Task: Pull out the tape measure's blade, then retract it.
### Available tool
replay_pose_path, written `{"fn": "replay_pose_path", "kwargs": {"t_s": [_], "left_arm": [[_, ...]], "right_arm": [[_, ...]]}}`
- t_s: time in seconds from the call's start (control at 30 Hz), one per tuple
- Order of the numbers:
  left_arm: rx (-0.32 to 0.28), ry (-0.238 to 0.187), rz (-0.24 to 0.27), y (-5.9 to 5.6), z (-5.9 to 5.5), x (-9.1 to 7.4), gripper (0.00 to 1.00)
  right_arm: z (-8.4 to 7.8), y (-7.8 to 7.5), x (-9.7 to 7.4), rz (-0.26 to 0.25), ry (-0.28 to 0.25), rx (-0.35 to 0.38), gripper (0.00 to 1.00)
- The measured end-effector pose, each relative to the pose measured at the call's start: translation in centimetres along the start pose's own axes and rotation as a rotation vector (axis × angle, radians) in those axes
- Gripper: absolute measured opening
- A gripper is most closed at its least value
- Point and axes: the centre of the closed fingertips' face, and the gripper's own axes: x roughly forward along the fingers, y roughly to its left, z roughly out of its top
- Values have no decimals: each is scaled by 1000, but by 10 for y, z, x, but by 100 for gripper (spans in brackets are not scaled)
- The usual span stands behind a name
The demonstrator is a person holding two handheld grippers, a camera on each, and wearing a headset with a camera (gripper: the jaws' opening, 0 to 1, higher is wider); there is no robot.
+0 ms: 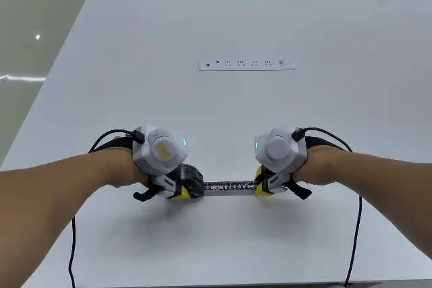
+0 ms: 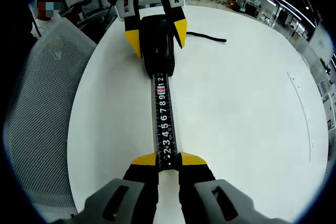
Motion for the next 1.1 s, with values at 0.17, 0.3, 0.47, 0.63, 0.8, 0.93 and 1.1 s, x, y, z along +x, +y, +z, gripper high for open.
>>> {"fn": "replay_pose_path", "kwargs": {"t_s": [0.17, 0.3, 0.47, 0.63, 0.8, 0.93, 1.1], "left_arm": [[0, 0, 0, 0, 0, 0, 36], [-2, -1, 1, 0, 0, 0, 36], [-3, -1, 2, 0, 0, 0, 36], [-2, 0, 0, 0, 0, 1, 36], [-2, 0, 2, 0, 0, 0, 36], [-3, -2, 4, 0, 0, 0, 36], [-2, -1, 4, 0, -1, 0, 36]], "right_arm": [[-1, 1, -1, 0, 1, 1, 13], [-3, 1, -2, -1, 0, 3, 13], [-6, 0, -4, -3, -2, 7, 13], [-9, 1, -5, -7, 0, 9, 13], [-11, 0, -6, -9, 1, 12, 13], [-13, 0, -7, -11, 2, 14, 13], [-16, 0, -8, -14, 0, 18, 13]]}}
